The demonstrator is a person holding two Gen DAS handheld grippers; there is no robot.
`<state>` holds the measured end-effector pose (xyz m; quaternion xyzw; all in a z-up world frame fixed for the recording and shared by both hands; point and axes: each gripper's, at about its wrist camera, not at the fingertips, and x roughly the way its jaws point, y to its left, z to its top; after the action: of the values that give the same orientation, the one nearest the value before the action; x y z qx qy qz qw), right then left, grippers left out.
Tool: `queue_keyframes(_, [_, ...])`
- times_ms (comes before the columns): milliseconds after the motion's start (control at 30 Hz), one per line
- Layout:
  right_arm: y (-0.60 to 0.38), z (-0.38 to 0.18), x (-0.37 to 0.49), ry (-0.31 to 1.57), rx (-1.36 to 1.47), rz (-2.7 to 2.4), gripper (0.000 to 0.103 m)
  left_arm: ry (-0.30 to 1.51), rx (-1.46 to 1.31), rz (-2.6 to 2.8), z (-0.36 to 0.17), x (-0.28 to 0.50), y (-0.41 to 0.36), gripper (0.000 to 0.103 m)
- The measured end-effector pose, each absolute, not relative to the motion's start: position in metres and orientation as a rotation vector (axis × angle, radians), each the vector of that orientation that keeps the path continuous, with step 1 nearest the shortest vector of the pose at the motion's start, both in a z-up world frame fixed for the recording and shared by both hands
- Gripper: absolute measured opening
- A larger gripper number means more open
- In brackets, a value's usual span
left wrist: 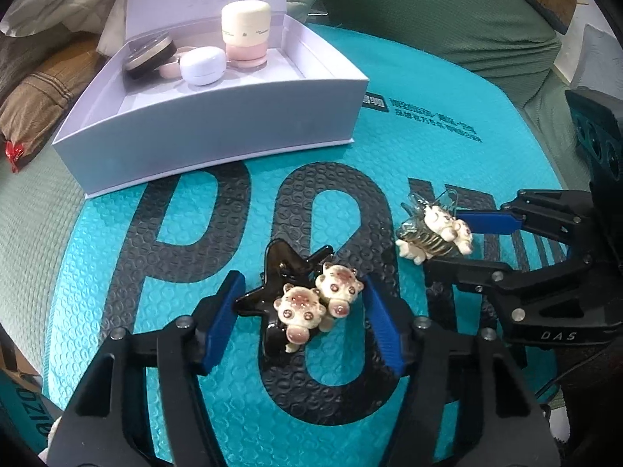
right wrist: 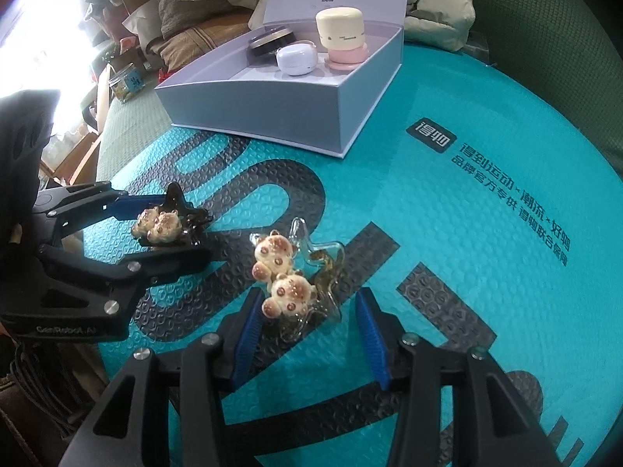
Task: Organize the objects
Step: 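Lift both bear hair clips and carry them toward the gift box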
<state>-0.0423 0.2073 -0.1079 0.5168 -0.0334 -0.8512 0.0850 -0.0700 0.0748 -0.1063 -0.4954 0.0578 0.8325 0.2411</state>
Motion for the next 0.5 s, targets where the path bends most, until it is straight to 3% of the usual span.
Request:
queue_keyframes(67, [0.2049,-0.1078,-0.0412,-0.084,1.538,-2.542,0.034,0.145,-1.343,2.269,-0.1061,-0.0698,0.0749,0.061])
queue_keyframes(167, [0.2036,-0.1065,-0.0406,-0.083,1.530,-2.535,0.031,0.128,-1.336,2.250,-0.1060,-0.0688,0.0749,0.060])
queue_keyframes(500, [0.1987,-0.1040,-0.0421,-0.096,1.542,-2.517,0.032,0.110,-1.345,2.294,-0.0991,-0.0660,0.0656,0.060])
